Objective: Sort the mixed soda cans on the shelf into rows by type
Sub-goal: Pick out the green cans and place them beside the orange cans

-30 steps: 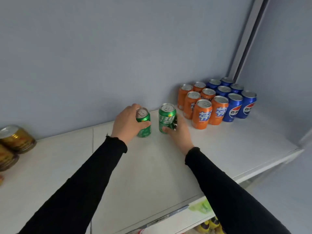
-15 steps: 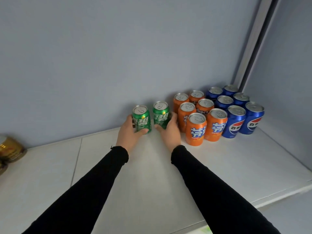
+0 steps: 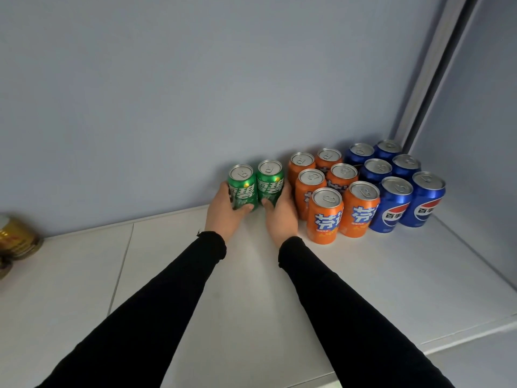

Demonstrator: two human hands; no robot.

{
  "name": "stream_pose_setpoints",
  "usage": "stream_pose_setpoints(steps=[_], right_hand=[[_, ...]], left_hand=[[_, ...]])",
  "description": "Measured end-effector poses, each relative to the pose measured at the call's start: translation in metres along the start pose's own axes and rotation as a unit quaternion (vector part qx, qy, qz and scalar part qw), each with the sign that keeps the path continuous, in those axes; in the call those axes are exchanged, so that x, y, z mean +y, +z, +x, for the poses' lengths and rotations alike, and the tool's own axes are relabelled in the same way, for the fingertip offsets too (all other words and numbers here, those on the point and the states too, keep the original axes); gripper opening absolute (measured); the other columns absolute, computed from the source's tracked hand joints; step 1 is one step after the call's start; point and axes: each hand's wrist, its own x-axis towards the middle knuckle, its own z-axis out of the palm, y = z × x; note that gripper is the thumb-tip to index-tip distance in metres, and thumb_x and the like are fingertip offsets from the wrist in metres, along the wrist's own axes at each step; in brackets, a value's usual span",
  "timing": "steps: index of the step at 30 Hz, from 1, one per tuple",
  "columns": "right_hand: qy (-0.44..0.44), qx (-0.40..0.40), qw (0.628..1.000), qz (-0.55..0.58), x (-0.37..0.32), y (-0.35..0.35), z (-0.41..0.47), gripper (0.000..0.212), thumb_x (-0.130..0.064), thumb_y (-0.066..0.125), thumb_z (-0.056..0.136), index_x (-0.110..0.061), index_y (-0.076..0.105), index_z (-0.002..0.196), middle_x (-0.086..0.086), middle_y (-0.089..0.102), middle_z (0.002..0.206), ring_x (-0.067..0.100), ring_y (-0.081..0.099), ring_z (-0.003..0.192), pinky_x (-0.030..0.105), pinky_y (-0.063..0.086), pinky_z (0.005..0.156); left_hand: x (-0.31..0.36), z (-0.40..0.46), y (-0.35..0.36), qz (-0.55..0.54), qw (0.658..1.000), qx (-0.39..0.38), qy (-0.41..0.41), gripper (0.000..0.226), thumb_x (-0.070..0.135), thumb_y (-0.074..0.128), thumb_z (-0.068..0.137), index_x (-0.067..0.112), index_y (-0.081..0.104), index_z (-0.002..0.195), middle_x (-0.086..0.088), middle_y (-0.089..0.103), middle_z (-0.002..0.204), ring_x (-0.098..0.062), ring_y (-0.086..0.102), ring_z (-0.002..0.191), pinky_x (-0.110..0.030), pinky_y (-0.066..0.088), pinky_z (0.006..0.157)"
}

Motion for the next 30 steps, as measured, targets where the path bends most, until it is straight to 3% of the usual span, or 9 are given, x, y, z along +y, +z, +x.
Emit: stream_pose_setpoints(steps=[5,9,12,15,20,30], right_hand=[[0.014,-0.037,0.999,-0.007,-0.013,-0.014,-0.03,0.095,-0.006,0.07,0.083,-0.015,0.014,0.159,0.009,0.034,0.159,0.026,0.036,0.145,0.04,0.034,0.118],[0.033,-0.092,0.992,-0.084,-0.033,-0.027,-0.071,0.087,-0.018,0.067,0.091,-0.007,0.014,0.159,0.015,0.02,0.164,0.032,0.023,0.15,0.04,0.022,0.122],[-0.019,-0.144,0.977,-0.155,-0.063,-0.019,-0.116,0.075,-0.026,0.061,0.097,-0.009,0.021,0.157,0.014,0.015,0.166,0.031,0.013,0.152,0.036,0.015,0.122],[-0.078,-0.211,0.955,-0.194,-0.095,0.009,-0.167,0.066,-0.034,0.057,0.099,-0.015,0.029,0.155,0.009,0.014,0.166,0.029,0.01,0.152,0.037,0.016,0.123],[-0.155,-0.277,0.924,-0.213,-0.148,0.079,-0.26,0.06,-0.042,0.056,0.098,-0.021,0.037,0.152,0.006,0.022,0.165,0.027,0.016,0.152,0.039,0.021,0.123],[-0.254,-0.284,0.915,-0.131,-0.268,0.209,-0.457,0.043,-0.039,0.059,0.097,-0.029,0.053,0.138,-0.004,0.049,0.149,0.02,0.041,0.138,0.042,0.039,0.112]], left_hand=[[-0.01,-0.026,-0.016,-0.004,0.999,-0.027,-0.039,0.086,0.03,0.081,0.083,0.022,0.032,0.153,0.011,0.05,0.132,-0.013,0.053,0.123,-0.033,0.045,0.104],[-0.02,-0.074,-0.055,0.062,0.998,-0.009,-0.024,0.065,0.03,0.071,0.092,0.019,0.043,0.15,0.003,0.05,0.146,-0.015,0.046,0.135,-0.033,0.037,0.113],[-0.036,-0.122,-0.096,0.135,0.991,0.0,-0.01,0.054,0.032,0.065,0.096,0.022,0.048,0.145,0.005,0.047,0.147,-0.014,0.037,0.137,-0.03,0.035,0.112],[-0.063,-0.171,-0.143,0.193,0.981,0.022,-0.018,0.048,0.035,0.064,0.096,0.024,0.053,0.141,0.006,0.046,0.147,-0.015,0.033,0.139,-0.035,0.042,0.11],[-0.1,-0.25,-0.234,0.264,0.962,0.054,-0.046,0.049,0.039,0.061,0.097,0.026,0.051,0.143,0.006,0.045,0.15,-0.014,0.033,0.141,-0.027,0.031,0.112],[-0.176,-0.407,-0.447,0.277,0.943,0.163,-0.088,0.046,0.039,0.064,0.094,0.025,0.054,0.136,0.009,0.055,0.137,-0.013,0.045,0.127,-0.027,0.04,0.1]])
